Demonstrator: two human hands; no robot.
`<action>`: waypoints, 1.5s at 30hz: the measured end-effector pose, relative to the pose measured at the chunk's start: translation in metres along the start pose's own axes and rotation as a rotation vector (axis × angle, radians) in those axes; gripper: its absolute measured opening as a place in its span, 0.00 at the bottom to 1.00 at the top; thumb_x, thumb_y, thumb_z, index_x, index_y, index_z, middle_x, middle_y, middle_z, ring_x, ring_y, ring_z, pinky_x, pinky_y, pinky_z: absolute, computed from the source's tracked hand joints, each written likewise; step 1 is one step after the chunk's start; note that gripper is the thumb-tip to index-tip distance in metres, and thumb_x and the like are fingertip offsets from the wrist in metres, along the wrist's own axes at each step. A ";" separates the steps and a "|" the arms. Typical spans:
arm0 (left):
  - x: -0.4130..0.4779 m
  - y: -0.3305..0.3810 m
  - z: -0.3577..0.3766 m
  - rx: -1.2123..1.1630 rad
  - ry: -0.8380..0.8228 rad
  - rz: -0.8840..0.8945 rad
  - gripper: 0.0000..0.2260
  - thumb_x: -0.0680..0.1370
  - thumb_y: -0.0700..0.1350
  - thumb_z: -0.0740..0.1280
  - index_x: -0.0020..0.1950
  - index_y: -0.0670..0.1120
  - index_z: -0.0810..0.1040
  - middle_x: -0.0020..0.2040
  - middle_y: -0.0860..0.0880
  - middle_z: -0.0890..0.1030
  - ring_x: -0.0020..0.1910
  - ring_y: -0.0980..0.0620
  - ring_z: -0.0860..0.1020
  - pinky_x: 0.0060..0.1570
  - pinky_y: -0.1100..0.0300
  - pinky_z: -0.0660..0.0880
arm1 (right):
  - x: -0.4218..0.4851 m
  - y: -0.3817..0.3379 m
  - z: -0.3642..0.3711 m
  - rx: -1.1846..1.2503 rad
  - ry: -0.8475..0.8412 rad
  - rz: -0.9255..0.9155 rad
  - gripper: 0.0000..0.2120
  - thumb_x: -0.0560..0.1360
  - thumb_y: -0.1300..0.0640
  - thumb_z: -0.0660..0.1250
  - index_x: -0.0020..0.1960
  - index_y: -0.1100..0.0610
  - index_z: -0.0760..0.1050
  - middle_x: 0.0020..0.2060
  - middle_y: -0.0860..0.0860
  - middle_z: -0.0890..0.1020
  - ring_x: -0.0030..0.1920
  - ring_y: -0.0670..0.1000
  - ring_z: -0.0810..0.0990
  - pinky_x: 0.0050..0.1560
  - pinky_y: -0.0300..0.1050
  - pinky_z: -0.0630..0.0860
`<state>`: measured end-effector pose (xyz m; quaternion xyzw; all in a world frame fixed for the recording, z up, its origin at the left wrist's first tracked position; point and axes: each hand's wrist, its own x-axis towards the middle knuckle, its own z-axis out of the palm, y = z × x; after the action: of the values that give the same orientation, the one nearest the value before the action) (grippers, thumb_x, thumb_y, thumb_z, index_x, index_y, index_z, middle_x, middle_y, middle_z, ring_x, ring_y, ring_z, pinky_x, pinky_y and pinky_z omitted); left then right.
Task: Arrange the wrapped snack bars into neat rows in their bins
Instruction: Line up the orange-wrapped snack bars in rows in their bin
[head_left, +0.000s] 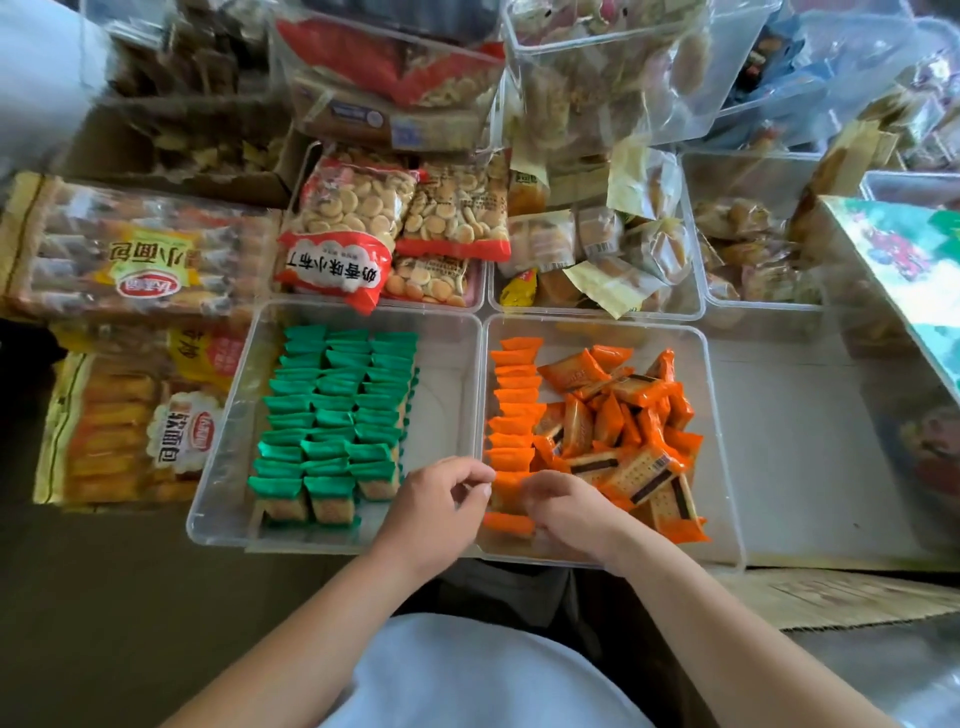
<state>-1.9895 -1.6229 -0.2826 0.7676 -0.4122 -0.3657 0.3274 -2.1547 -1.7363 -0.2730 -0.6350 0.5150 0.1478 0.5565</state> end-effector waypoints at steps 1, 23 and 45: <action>-0.001 -0.001 -0.001 -0.011 0.007 -0.003 0.07 0.80 0.43 0.71 0.52 0.54 0.86 0.45 0.61 0.84 0.45 0.62 0.81 0.46 0.71 0.75 | 0.002 0.001 0.005 -0.006 0.028 -0.023 0.12 0.81 0.60 0.65 0.63 0.51 0.76 0.51 0.45 0.81 0.50 0.47 0.81 0.52 0.38 0.81; -0.024 0.021 -0.005 0.010 0.064 -0.122 0.08 0.80 0.45 0.71 0.55 0.56 0.85 0.47 0.62 0.83 0.46 0.66 0.79 0.46 0.72 0.73 | 0.015 0.004 0.001 0.180 0.204 -0.034 0.10 0.76 0.56 0.73 0.52 0.47 0.75 0.45 0.43 0.83 0.48 0.47 0.84 0.57 0.50 0.83; 0.089 0.092 0.052 0.033 -0.257 -0.012 0.22 0.82 0.52 0.68 0.75 0.50 0.72 0.70 0.53 0.74 0.70 0.52 0.73 0.67 0.60 0.69 | 0.010 -0.012 -0.129 -0.307 0.483 -0.236 0.08 0.80 0.54 0.68 0.56 0.47 0.84 0.48 0.38 0.83 0.51 0.45 0.82 0.52 0.37 0.75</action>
<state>-2.0338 -1.7516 -0.2611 0.7222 -0.4521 -0.4562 0.2569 -2.1900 -1.8543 -0.2303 -0.7836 0.5268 0.0032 0.3291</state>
